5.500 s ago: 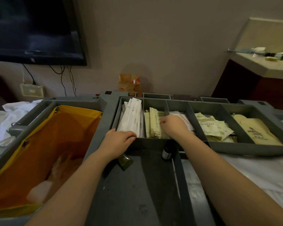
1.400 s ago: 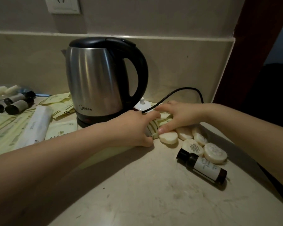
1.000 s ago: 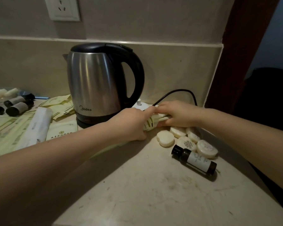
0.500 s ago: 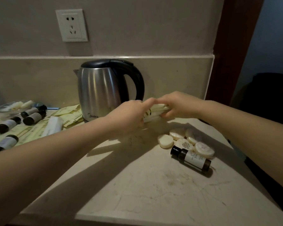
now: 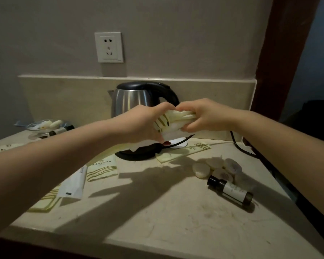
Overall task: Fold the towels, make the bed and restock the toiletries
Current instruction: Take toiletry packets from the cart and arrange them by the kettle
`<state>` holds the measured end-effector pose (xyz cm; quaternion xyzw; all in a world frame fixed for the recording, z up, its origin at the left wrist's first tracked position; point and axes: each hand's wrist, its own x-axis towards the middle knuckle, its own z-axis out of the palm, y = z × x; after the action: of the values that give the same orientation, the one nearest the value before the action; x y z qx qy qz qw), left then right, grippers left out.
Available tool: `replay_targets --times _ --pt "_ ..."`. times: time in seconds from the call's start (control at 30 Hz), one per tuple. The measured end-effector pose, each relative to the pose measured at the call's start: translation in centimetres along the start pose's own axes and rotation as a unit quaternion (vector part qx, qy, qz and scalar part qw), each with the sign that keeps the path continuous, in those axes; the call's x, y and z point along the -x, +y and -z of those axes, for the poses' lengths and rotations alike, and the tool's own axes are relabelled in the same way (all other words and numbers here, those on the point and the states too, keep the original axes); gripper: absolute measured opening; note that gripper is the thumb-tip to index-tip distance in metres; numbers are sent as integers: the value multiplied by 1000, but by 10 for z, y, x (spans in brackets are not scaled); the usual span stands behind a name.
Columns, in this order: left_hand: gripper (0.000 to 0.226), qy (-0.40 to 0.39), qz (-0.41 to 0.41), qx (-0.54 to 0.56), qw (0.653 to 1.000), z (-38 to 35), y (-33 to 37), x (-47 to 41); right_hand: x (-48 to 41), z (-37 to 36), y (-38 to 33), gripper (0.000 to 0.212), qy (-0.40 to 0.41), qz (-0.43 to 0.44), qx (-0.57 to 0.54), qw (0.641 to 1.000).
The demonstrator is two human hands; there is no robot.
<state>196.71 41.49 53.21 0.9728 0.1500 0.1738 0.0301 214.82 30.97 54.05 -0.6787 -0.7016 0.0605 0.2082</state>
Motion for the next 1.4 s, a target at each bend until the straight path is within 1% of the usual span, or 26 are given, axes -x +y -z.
replay_targets --times 0.07,0.2,0.33,0.4,0.47,0.5,0.53,0.57,0.6,0.63,0.67,0.7,0.73,0.77,0.83,0.93,1.0,1.1,1.13,1.17,1.2,1.27,1.3,1.33,1.4 --pt "70 9 1 12 1000 -1 -8 14 -4 -8 -9 39 -1 -4 -10 1000" --pt "62 23 14 42 999 3 -24 47 -12 -19 -34 42 4 -11 -71 997" --pt "60 22 43 99 994 17 -49 83 -13 -22 -57 34 24 -14 -128 991" --pt "58 25 49 136 989 23 -63 99 -10 -23 -66 25 49 -17 -159 986" --pt "60 24 60 172 983 27 -74 114 -5 -28 -73 16 111 -30 -218 969" --pt "60 28 70 186 980 27 -79 120 -4 -32 -75 14 162 -46 -257 952" --pt "60 39 83 199 976 27 -83 127 -4 -37 -75 14 226 -67 -295 926" --pt "59 57 99 216 970 25 -87 132 -3 -44 -77 14 300 -93 -331 890" --pt "57 83 118 247 958 24 -89 136 -3 -53 -80 15 373 -120 -364 845" --pt "54 114 139 293 939 22 -91 139 -2 -63 -87 16 432 -143 -395 798" --pt "52 145 156 345 914 21 -90 140 -2 -75 -96 18 468 -159 -424 759" --pt "51 170 171 391 888 18 -87 138 -1 -88 -108 19 482 -163 -445 737" --pt "50 185 181 428 866 16 -81 136 -2 -105 -121 22 485 -166 -449 732" --pt "51 192 188 458 848 13 -74 131 -2 -121 -137 24 486 -162 -438 739" --pt "52 197 184 512 816 7 -55 123 -3 -148 -167 34 485 -147 -396 766" --pt "49 198 182 594 759 -6 -29 112 -3 -171 -195 43 439 -145 -344 818" --pt "43 190 183 606 751 -12 -15 109 2 -175 -197 48 411 -164 -301 845" --pt "50 171 186 615 747 -21 3 110 20 -176 -191 51 375 -166 -269 871" --pt "47 171 191 622 740 -22 10 112 26 -175 -187 51 362 -166 -267 878" --pt "39 174 193 633 729 -25 16 113 30 -174 -184 51 350 -163 -264 884" --pt "38 177 196 642 720 -24 24 116 34 -172 -180 51 341 -155 -261 890" --pt "49 179 192 667 697 -24 33 120 40 -170 -176 52 333 -125 -257 898" --pt "49 187 192 674 688 -24 36 121 43 -169 -175 54 332 -104 -258 901" --pt "48 198 197 675 683 -24 40 125 46 -170 -175 57 331 -80 -262 903" --pt "52 232 225 655 683 -24 43 136 53 -173 -176 63 318 -34 -293 901"
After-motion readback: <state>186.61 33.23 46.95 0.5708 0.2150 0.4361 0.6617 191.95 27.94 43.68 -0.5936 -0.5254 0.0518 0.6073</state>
